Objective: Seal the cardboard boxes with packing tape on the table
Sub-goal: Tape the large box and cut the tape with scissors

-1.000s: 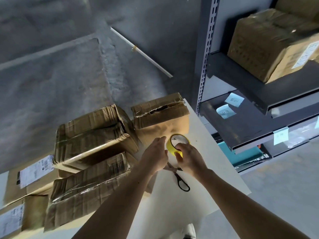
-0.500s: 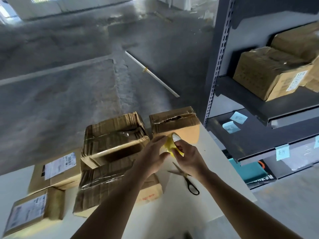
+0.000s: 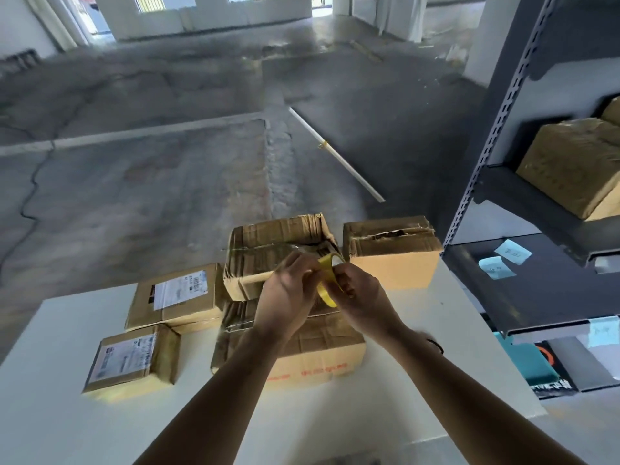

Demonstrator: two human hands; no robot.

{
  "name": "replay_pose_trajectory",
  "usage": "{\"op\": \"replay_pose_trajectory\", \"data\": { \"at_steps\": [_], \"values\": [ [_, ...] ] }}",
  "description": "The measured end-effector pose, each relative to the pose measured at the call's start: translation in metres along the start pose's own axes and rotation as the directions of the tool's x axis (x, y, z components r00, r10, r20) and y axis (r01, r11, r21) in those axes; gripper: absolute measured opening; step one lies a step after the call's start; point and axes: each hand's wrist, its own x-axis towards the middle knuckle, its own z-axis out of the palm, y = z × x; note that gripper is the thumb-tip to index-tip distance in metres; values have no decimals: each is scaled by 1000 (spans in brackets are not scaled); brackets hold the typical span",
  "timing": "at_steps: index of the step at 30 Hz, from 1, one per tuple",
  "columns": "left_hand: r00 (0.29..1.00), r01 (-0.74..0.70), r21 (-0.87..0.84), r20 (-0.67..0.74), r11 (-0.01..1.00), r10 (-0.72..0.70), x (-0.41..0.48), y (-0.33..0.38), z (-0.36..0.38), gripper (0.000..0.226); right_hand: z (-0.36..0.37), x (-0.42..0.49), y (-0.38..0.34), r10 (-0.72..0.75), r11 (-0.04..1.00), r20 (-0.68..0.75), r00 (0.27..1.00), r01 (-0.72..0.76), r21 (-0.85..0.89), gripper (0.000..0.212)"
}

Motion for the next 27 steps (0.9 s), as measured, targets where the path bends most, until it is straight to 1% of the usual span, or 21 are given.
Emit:
{"op": "replay_pose_trajectory", "data": {
  "at_steps": [2, 5, 7, 9, 11, 13, 16, 18, 23, 27],
  "values": [
    [1000, 19, 28, -21, 999, -19, -4, -1, -12, 15, 9, -1, -7, -37, 999, 43, 998, 36, 29, 5],
    [995, 82, 53, -60, 995, -79, -11, -4, -28, 15, 21, -4, -10, -69, 997, 122, 990, 64, 42, 16],
    [984, 161, 40, -78, 986, -158, -17, -6, -38, 20, 28, -6, -9, -94, 995, 188, 978, 96, -2, 25],
    [967, 239, -12, -89, 971, -239, -21, -11, -47, 19, 34, -9, -6, -108, 986, 260, 960, 137, -94, 32],
    [950, 294, -50, -94, 954, -298, -25, -18, -55, 15, 39, -10, -7, -132, 978, 311, 941, 175, -114, 30],
    [939, 325, -57, -96, 944, -330, -28, -25, -62, 9, 44, -9, -11, -178, 974, 316, 932, 212, -75, 26],
    [928, 359, -45, -94, 932, -362, -30, -32, -73, 21, 51, -5, -22, -230, 959, 297, 927, 267, -91, 26],
    [918, 384, -46, -87, 922, -387, -30, -34, -80, 23, 53, -3, -30, -235, 955, 292, 927, 277, -109, 23],
    [909, 412, -41, -54, 910, -414, -29, -36, -92, 13, 55, 3, -38, -274, 934, 264, 925, 322, -156, 48],
    [914, 403, -43, -44, 914, -404, -31, -34, -100, 12, 55, 3, -32, -235, 922, 248, 940, 296, -249, 58]
  ]
}}
